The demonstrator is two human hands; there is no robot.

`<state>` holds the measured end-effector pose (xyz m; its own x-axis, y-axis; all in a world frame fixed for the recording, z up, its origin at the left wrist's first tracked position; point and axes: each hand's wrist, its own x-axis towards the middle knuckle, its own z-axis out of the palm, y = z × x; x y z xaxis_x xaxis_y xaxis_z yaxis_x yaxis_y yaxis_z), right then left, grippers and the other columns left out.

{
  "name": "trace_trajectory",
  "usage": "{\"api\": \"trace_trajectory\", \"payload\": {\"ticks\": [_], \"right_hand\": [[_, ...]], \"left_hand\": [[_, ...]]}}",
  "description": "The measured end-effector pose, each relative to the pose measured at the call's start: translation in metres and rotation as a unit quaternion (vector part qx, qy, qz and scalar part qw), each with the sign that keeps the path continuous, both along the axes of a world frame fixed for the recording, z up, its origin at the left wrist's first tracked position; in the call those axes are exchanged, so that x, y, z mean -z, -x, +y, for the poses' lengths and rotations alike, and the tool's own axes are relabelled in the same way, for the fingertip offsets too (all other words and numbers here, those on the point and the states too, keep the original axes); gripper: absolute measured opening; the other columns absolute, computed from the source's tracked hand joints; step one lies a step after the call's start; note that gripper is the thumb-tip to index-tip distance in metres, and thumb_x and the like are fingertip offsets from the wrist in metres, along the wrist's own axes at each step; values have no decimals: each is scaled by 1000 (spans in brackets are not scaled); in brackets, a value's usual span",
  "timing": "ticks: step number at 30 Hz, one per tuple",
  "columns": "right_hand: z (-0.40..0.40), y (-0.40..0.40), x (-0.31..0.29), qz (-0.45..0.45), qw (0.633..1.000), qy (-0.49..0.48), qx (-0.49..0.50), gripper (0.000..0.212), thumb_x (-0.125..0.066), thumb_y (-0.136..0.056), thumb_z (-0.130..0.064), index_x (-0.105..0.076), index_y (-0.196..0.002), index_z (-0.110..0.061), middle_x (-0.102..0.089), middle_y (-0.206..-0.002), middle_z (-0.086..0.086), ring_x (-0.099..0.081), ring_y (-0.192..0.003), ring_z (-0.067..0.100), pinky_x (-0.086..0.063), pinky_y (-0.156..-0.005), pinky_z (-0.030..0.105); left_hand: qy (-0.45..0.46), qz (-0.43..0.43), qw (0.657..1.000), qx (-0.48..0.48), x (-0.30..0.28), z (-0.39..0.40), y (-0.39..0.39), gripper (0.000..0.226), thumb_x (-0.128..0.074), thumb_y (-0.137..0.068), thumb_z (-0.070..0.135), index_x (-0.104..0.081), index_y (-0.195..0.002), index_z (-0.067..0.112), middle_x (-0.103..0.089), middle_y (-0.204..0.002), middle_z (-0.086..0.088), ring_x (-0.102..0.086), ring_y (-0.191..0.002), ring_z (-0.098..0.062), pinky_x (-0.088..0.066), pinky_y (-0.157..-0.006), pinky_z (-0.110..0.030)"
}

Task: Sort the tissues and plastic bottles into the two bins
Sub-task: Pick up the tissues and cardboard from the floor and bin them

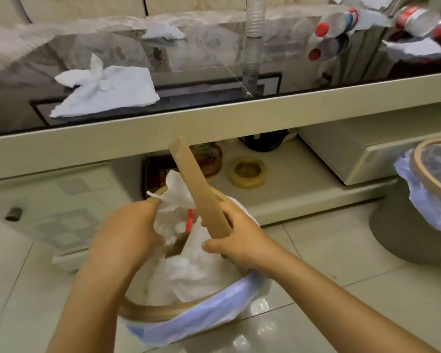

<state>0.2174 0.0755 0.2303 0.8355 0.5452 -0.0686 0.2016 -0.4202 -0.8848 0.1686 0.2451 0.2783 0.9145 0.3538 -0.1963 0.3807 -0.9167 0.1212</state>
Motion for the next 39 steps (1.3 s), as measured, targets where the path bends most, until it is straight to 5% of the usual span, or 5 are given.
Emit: {"api": "trace_trajectory", "payload": {"ticks": [4,11,21,27,39], "right_hand": [[-2,-2,0,-49,999,15,6,55,-78,-67,-34,-52,-115,-34,-48,-114,-18,-50,-106,6,-52,-87,37],[3,-1,5,-135,985,104,-5,34,-67,-81,-23,-54,-112,-23,-50,-89,-19,-54,-92,8,-43,-71,25],[21,8,20,-190,799,522,-231,20,-50,-93,-12,-59,-109,-7,-61,-104,9,-59,-102,26,-44,-77,33],[2,11,1,-245,890,346,-167,26,-55,-88,-9,-57,-114,-13,-61,-99,7,-58,-93,26,-31,-61,31],[-143,45,8,-339,909,203,135,22,-63,-81,-26,-64,-103,-27,-62,-107,-7,-54,-103,15,-38,-85,31]], "left_hand": [[-35,-41,998,-18,4,3,-5,30,-68,-82,21,-56,-110,18,-66,-102,-2,-63,-90,-22,-49,-73,-31],[-23,-68,997,34,19,-1,-7,60,-68,-82,20,-42,-135,28,-65,-114,3,-64,-94,-18,-53,-77,-34],[-139,-31,990,18,17,-6,-4,61,-66,-85,35,-42,-140,25,-65,-112,-3,-62,-99,-25,-51,-74,-34],[-68,96,992,53,39,-5,-11,21,-72,-69,35,-62,-80,50,-66,-88,15,-63,-83,-13,-53,-80,-31],[113,-206,947,219,14,-145,-22,25,-60,-85,47,-62,-106,34,-65,-79,12,-63,-70,-14,-54,-67,-35]]}}
